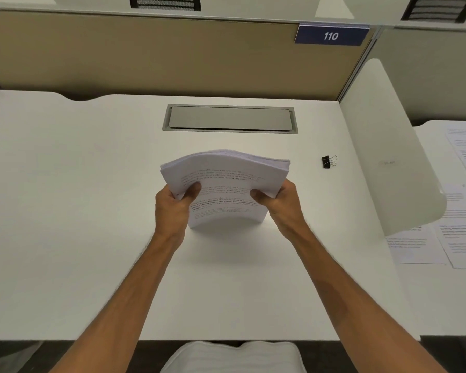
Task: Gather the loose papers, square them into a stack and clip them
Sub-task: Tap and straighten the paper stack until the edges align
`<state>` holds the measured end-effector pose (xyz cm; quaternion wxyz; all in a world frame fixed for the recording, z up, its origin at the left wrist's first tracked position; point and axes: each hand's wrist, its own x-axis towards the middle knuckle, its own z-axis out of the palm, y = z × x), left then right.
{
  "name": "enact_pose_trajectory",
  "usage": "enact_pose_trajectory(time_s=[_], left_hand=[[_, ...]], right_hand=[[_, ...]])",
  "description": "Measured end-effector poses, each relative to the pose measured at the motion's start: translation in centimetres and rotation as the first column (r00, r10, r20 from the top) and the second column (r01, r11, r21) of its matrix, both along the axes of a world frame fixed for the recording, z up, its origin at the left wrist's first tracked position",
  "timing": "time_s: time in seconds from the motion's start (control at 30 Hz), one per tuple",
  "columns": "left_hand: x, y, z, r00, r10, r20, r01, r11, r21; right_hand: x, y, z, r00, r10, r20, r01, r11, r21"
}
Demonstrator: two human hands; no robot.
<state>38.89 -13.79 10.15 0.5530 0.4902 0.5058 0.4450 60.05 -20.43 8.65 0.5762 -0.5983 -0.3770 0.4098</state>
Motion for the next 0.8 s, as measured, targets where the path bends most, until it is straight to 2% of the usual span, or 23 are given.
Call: enact_pose_trajectory(time_s=[0.17, 0.23, 0.4, 0.53, 0.57, 0.63, 0.8], left_hand=[[-0.5, 0.2, 0.7, 0.995, 0.086, 0.052, -0.084, 0.996, -0.035], [-0.9, 0.6, 1.2, 0.985, 0.117, 0.125, -0.11, 0.992, -0.063], [-1.5, 1.2, 2.9, 0.902, 0.149, 0.405, -0.1, 0.985, -0.14], [-1.6, 1.6, 2.9, 0.81, 0.139, 0.57, -0.016, 0.976, -0.216], [-1.4, 1.6, 2.6, 0.788, 0.14, 0.6, 0.01, 0.971, -0.239], [-1.1, 1.4, 2.1, 0.752, 0.143, 0.644, 0.053, 0.96, -0.276], [-1.1, 0.5, 0.7, 0.706, 0.115, 0.699, 0.118, 0.954, -0.275]], right_hand=[[1.8, -0.6, -0.6, 0.999, 0.032, -0.018, -0.033, 0.999, -0.032], [2.5, -1.3, -0.7, 0.999, 0.029, -0.035, -0.03, 0.998, -0.05], [3.1, -3.3, -1.0, 0.926, 0.049, -0.373, -0.077, 0.995, -0.059], [1.2, -4.0, -1.2, 0.739, 0.025, -0.674, -0.009, 1.0, 0.027], [0.7, -4.0, -1.1, 0.72, 0.035, -0.693, -0.007, 0.999, 0.043], [-0.1, -3.6, -0.5, 0.738, 0.057, -0.672, -0.006, 0.997, 0.077], [0.0, -2.9, 1.2, 0.874, -0.058, -0.483, 0.125, 0.986, 0.108]])
